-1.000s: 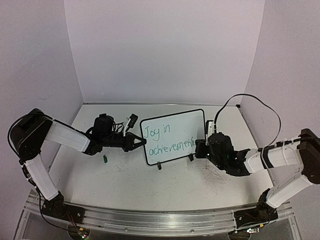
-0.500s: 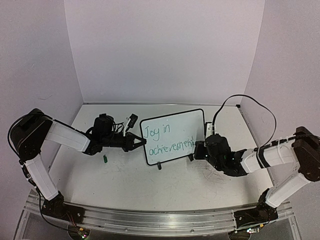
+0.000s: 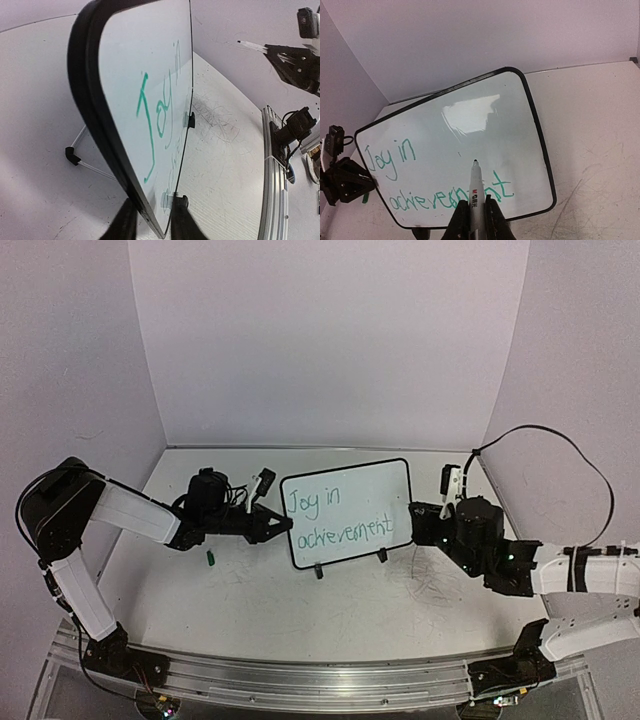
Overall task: Write a sentence on the whiteboard
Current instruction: Place the whiteboard at the center of the board, then write a sentence on the whiteboard.
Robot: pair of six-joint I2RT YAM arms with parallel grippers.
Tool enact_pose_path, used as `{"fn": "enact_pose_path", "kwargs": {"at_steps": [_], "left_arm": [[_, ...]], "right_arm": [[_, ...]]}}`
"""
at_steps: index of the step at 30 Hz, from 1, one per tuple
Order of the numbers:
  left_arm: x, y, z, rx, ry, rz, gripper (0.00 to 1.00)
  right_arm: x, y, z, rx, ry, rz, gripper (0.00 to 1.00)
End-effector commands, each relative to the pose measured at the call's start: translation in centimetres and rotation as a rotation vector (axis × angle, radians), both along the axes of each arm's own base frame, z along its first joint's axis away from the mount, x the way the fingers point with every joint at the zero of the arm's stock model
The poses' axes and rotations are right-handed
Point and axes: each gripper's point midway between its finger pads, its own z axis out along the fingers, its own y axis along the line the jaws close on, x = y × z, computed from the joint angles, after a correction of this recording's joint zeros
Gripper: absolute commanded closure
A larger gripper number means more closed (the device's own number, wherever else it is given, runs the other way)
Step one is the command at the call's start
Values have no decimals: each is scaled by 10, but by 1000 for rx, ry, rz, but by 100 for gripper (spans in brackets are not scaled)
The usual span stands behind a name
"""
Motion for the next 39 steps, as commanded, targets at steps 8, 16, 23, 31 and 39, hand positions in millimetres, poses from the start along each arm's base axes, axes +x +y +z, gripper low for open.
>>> {"fn": "enact_pose_path", "kwargs": {"at_steps": [8,16,23,31,39], "left_arm": [[17,11,37,3,-106,104,51],[3,35,44,-22,-20,214,43],[-11,27,45,-92,124,158,39],[7,6,36,-90,163,126,44],[9,8,30,-78,164,144,45]], "right_arm": [[-9,-10,9,-159,-22,33,100],[0,-2,-25,-173,32,78,100],[14,-4,-43,-79,19,101,100],[28,-4,-69,-81,71,96,100],[30,-10,-75,-110,70,61,100]]}}
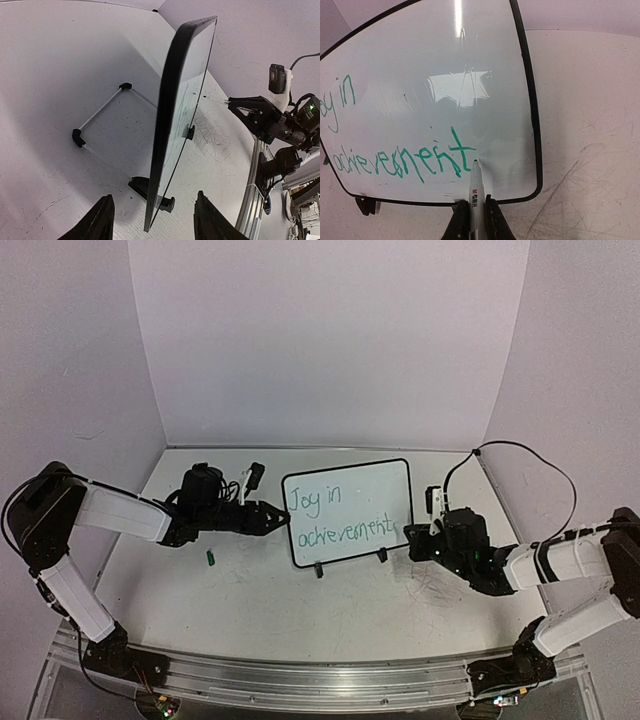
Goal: Write a sentence on the whiteboard
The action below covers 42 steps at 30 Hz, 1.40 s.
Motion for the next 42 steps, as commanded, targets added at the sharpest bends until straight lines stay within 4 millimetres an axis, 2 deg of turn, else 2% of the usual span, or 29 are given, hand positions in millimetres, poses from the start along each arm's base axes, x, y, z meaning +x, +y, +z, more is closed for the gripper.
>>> {"fn": "enact_pose_path", "kwargs": {"at_steps": [1,13,21,42], "left_arm": [[6,-3,17,-31,-40,4,45],[5,0,23,-35,-59,16,45],[5,6,28,-35,-71,51,45],[-3,21,43,-28,-89,94,45]], "right_arm": [[7,-2,14,28,-53,-32,100],[2,-13,12,6,-29,-59,100],[6,-5,6,1,-19,-38,100],[15,-1,-2,-7,-23,-57,100]]}}
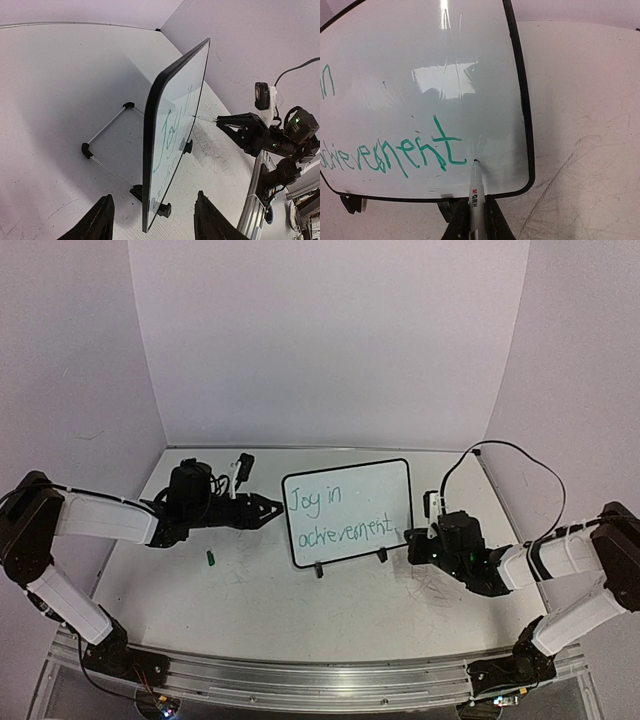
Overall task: Write a sentence on the whiteboard
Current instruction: Write a sentence on the whiteboard, then pick up the pen cap from the center of the board.
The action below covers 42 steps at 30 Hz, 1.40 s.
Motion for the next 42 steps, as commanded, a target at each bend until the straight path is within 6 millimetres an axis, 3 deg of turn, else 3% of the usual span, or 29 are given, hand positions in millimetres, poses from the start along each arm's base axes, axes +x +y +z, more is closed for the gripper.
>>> {"fn": "enact_pose_path", "kwargs": {"at_steps": [1,5,8,11,13,18,23,27,31,34,42], "left_arm": [[-3,8,14,-8,-18,31,45],[-3,18,9,23,7,83,45],[2,34,0,83,69,181,44],[10,64,-13,185,137,356,41],[7,82,-25,262,201,435,38],[-3,129,-64,489,356,601,37],[-5,165,-81,592,451,712,36],[4,165,-95,640,482,693,36],[8,163,-119,712,520,660,49],[10,160,-129,733,538,652,52],[-7,163,-151,779,590,637,61]], "right_arm": [[12,1,17,32,-54,-33,100],[6,1,33,63,-57,-22,100],[-17,-4,55,132,-26,8,100],[-36,-22,84,196,-60,-9,100],[-42,-27,93,186,-80,5,100],[-38,-24,108,119,-121,34,100],[-31,-14,124,80,-165,78,100],[-31,-2,123,77,-160,133,100],[-38,4,117,105,-146,181,100],[-43,2,109,121,-135,184,100],[-51,-5,114,142,-163,180,100]]}}
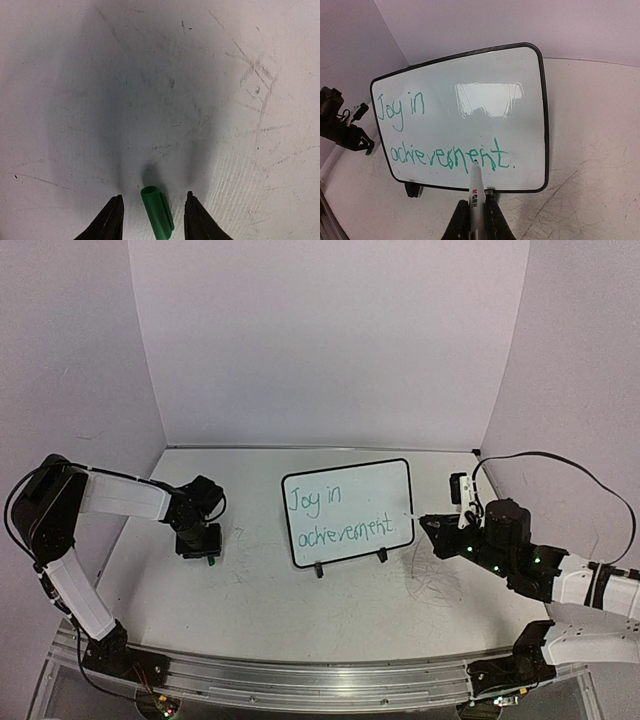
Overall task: Write a sentence on the whiteboard
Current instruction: Pick up the pen cap from the center of the board.
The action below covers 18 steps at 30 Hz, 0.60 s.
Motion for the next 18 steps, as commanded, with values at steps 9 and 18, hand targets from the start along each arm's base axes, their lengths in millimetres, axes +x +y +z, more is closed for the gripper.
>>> {"fn": "enact_pose_path", "kwargs": {"at_steps": [9,18], "left_arm": [[-21,-7,-13,72,21,-40,88],[-7,-10,93,-46,-284,6,100]], "right_arm": [[4,8,36,21,-85,31,100],[-14,28,77,70,-158,194,100]]}}
